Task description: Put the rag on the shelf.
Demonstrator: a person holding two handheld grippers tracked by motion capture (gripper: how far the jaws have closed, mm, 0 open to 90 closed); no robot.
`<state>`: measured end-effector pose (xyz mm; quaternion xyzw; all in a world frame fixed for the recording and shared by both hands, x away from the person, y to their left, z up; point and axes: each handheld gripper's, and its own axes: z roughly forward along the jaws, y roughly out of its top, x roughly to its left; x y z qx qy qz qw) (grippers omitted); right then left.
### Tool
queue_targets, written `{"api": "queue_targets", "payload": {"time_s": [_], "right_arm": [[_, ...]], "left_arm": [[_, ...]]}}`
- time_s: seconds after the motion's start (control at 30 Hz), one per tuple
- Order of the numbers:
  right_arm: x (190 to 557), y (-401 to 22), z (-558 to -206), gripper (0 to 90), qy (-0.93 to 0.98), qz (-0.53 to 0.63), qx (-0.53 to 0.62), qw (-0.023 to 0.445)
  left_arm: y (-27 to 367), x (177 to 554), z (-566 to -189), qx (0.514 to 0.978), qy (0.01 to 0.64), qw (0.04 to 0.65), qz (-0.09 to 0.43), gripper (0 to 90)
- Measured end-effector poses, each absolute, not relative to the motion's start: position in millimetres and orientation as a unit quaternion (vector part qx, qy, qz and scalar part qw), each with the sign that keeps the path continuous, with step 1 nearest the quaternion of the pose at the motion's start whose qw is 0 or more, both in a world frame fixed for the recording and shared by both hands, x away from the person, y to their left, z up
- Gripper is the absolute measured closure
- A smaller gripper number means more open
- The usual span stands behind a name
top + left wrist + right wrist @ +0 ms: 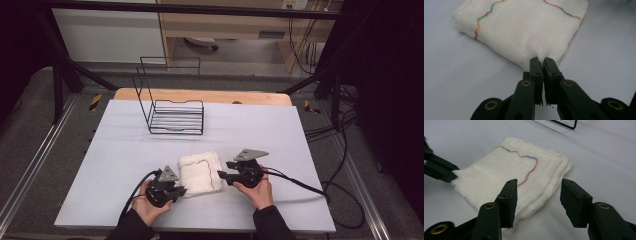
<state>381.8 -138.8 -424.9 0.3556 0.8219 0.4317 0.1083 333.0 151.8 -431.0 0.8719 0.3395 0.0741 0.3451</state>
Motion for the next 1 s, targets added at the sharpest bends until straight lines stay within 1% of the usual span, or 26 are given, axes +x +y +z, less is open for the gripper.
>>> {"api": "queue_targets", "payload": {"time_s": [0.17, 0.3, 0.4, 0.47, 0.63, 0.67, 0.8, 0.9, 0.97, 1.0], "right_arm": [[414, -118, -433, 44.2, 0.827, 0.417, 0.363, 0.103], [437, -97, -446, 43.7, 0.835, 0.397, 0.368, 0.099], [443, -88, -454, 45.5, 0.836, 0.397, 0.370, 0.082], [442, -88, -454, 53.3, 0.837, 0.398, 0.368, 0.078], [437, -89, -450, 80.5, 0.843, 0.396, 0.361, 0.043], [436, -89, -448, 82.6, 0.843, 0.394, 0.363, 0.041], [426, -93, -441, 84.1, 0.843, 0.395, 0.362, 0.055], [413, -101, -435, 84.0, 0.839, 0.391, 0.375, 0.046], [406, -104, -434, 83.6, 0.839, 0.385, 0.381, 0.052], [404, -105, -435, 83.4, 0.837, 0.385, 0.385, 0.052]], "left_arm": [[176, 332, -429, 0.879, 0.330, 0.337, 0.076, 86.4], [193, 332, -431, 0.876, 0.334, 0.337, 0.081, 86.3], [199, 333, -431, 0.876, 0.336, 0.337, 0.083, 86.3], [200, 335, -432, 0.874, 0.341, 0.338, 0.082, 86.2], [201, 337, -431, 0.876, 0.339, 0.333, 0.079, 86.3], [202, 339, -429, 0.876, 0.338, 0.334, 0.080, 86.3], [207, 351, -426, 0.875, 0.338, 0.338, 0.082, 86.3], [211, 359, -429, 0.863, 0.355, 0.353, 0.070, 85.6], [212, 358, -431, 0.853, 0.369, 0.362, 0.065, 83.2], [213, 357, -431, 0.844, 0.382, 0.370, 0.066, 79.8]]}}
